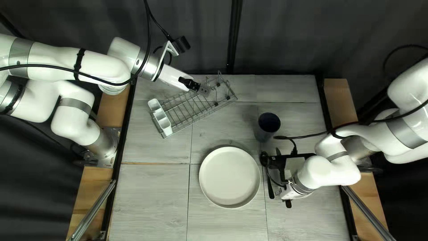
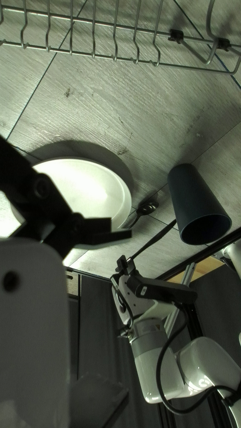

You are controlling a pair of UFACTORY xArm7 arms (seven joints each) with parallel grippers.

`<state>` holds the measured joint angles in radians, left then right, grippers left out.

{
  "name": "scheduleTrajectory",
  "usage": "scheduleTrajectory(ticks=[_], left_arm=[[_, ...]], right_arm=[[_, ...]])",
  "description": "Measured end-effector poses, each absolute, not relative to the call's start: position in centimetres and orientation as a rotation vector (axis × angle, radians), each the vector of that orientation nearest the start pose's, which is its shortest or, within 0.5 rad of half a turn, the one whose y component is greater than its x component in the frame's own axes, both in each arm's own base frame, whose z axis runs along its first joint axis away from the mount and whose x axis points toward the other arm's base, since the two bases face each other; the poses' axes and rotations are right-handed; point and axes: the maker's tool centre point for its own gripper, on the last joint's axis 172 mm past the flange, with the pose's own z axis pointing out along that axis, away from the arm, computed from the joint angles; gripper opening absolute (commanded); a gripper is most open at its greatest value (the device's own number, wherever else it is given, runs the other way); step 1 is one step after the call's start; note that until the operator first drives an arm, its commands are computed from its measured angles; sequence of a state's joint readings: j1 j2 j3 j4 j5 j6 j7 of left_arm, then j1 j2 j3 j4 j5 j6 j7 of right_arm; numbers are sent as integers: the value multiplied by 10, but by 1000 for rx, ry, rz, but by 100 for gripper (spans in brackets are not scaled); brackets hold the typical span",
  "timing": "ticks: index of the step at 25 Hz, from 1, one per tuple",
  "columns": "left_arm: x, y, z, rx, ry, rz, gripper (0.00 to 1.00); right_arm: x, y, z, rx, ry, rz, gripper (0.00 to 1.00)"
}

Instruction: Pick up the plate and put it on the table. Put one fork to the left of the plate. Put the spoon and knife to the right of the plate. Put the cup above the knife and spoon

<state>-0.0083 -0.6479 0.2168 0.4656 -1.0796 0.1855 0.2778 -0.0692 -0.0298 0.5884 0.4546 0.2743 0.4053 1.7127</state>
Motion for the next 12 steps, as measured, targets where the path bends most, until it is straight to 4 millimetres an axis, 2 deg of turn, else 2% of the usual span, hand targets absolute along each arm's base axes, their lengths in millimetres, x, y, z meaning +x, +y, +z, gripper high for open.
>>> scheduleTrajectory(ticks=[12], left_arm=[[451,106,330,2075,1056,1136,100]], right_arm=[[323,185,22,-2263,2007,117,0]])
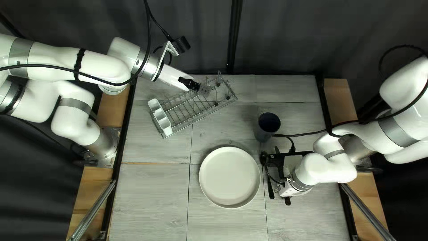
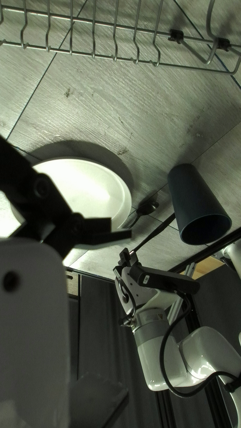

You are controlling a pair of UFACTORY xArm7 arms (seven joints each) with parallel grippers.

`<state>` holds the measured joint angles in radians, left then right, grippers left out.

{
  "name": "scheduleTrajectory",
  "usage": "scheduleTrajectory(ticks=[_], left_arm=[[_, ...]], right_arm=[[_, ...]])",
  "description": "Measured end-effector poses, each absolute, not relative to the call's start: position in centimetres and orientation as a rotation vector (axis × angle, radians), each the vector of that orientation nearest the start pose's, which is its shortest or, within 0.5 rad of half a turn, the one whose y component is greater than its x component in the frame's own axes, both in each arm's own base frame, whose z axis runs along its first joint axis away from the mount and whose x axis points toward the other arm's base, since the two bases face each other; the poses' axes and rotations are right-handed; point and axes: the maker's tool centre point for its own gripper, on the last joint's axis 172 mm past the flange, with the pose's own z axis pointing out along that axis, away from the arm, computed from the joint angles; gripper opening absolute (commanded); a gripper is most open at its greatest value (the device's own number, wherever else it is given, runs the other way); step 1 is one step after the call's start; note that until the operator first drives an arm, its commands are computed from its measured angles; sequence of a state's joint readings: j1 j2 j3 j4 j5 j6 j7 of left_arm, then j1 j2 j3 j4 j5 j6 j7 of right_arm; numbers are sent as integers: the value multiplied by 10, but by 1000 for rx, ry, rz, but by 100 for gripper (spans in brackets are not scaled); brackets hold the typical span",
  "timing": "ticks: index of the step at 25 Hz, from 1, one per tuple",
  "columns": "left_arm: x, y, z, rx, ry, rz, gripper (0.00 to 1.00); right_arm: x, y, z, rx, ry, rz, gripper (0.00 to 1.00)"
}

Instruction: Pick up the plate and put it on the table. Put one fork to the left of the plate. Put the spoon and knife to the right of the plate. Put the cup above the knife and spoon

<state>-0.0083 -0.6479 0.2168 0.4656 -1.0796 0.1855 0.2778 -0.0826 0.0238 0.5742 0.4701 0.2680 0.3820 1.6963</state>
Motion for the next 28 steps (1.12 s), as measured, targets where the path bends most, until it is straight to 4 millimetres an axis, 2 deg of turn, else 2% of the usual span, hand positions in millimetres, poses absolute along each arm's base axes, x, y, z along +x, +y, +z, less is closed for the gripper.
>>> scheduleTrajectory(ticks=[16,17,18,19,20,21,28], left_arm=[[451,106,330,2075,1056,1136,100],[451,106,330,2075,1056,1136,100],[451,106,330,2075,1056,1136,100],[451,106,330,2075,1056,1136,100],[451,106,330,2075,1056,1136,100],[451,106,330,2075,1056,1136,100],[451,106,330,2075,1056,1136,100]], right_arm=[[326,184,18,-2191,2031,163,0],[326,183,17,-2186,2033,165,4],[326,183,17,-2182,2034,167,23],[325,182,17,-2179,2035,168,72],[325,182,17,-2177,2037,168,97],[324,181,17,-2175,2037,169,100],[314,178,25,-2180,2042,152,100]])
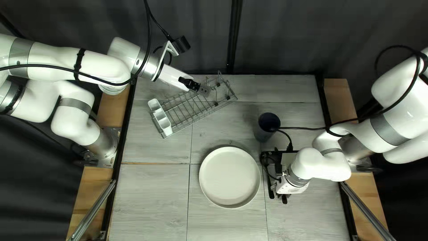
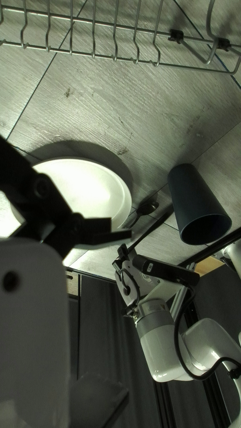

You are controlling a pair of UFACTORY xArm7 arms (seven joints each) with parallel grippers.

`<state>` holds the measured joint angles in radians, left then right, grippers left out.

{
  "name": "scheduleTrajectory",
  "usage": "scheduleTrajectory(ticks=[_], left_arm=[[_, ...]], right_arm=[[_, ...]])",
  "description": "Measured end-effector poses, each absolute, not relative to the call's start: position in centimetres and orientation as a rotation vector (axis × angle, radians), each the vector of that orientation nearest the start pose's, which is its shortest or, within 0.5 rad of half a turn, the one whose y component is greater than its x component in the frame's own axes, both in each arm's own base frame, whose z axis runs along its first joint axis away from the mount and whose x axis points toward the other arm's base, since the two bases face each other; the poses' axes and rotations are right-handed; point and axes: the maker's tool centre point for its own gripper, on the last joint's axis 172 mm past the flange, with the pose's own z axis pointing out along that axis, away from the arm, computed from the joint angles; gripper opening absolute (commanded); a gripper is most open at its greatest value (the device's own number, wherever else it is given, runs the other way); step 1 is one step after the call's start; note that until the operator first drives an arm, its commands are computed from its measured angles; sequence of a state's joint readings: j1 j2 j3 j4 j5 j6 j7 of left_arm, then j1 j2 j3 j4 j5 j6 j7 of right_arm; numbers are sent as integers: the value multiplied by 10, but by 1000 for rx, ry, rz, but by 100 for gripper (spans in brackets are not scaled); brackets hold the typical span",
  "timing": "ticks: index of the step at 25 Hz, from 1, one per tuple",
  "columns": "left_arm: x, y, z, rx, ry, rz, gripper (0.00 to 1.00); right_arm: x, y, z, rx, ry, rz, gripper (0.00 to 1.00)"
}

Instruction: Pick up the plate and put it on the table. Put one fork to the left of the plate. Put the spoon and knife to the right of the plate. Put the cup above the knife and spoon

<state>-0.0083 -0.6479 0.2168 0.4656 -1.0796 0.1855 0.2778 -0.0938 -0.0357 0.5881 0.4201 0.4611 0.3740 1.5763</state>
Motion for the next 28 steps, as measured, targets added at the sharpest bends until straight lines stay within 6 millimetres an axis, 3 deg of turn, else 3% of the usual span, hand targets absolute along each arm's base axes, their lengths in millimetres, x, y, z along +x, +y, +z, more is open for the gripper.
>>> scheduleTrajectory(ticks=[9,15,25,28], left_arm=[[451,106,330,2075,1056,1136,100],[451,106,330,2075,1056,1136,100],[451,106,330,2075,1056,1136,100],[451,106,330,2075,1056,1136,100]], right_arm=[[310,181,66,-2298,1999,98,100],[315,162,103,-2457,1932,66,100],[315,160,105,-2472,1922,62,100],[312,149,113,-2557,1820,64,100]])
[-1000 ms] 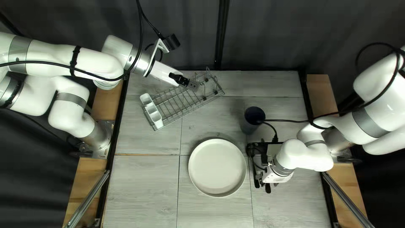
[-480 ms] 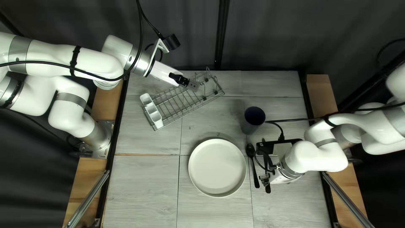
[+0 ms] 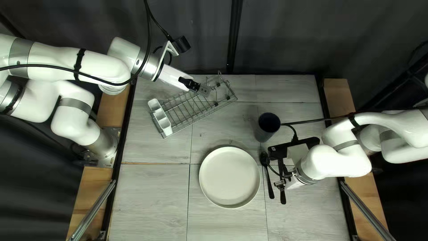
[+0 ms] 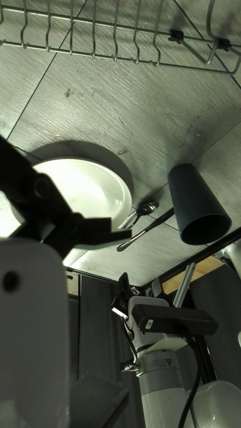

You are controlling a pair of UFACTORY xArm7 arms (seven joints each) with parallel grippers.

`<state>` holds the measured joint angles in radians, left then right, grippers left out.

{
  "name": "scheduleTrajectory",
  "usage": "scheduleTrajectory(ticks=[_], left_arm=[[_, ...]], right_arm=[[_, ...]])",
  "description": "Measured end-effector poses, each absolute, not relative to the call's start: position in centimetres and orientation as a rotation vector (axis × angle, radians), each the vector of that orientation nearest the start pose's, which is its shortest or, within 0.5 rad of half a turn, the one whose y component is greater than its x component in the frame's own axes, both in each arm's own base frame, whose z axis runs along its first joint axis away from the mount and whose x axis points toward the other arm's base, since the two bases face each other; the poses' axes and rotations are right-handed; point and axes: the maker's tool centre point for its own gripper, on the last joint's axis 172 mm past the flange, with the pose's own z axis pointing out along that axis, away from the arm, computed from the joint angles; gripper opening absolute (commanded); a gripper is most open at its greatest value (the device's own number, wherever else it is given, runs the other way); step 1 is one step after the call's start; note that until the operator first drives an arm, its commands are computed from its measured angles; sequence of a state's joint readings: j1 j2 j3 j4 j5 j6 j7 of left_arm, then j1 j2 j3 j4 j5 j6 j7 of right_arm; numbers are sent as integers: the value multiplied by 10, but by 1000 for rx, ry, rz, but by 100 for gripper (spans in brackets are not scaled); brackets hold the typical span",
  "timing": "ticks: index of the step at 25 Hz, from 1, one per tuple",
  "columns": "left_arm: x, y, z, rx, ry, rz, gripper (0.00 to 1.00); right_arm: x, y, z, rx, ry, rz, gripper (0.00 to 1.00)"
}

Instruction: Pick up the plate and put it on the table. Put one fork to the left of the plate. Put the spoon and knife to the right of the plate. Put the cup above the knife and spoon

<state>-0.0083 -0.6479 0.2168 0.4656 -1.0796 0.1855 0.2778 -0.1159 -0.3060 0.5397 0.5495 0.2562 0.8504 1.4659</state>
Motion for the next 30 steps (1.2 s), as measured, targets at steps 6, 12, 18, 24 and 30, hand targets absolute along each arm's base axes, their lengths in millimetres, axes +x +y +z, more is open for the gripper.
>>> scheduleTrajectory(ticks=[6,12,18,24,30], left_arm=[[451,106,330,2075,1056,1136,100],[451,106,330,2075,1056,1136,100],[451,106,330,2075,1056,1136,100],[451,106,330,2075,1056,1136,100],[451,106,330,2075,1056,1136,100]], right_arm=[[302,87,159,-2845,1352,16,100],[290,60,170,-2905,1258,9,100],[282,42,173,-2970,1169,21,100],[250,-12,201,-3028,973,-91,100],[240,-20,198,-3035,946,-101,100]])
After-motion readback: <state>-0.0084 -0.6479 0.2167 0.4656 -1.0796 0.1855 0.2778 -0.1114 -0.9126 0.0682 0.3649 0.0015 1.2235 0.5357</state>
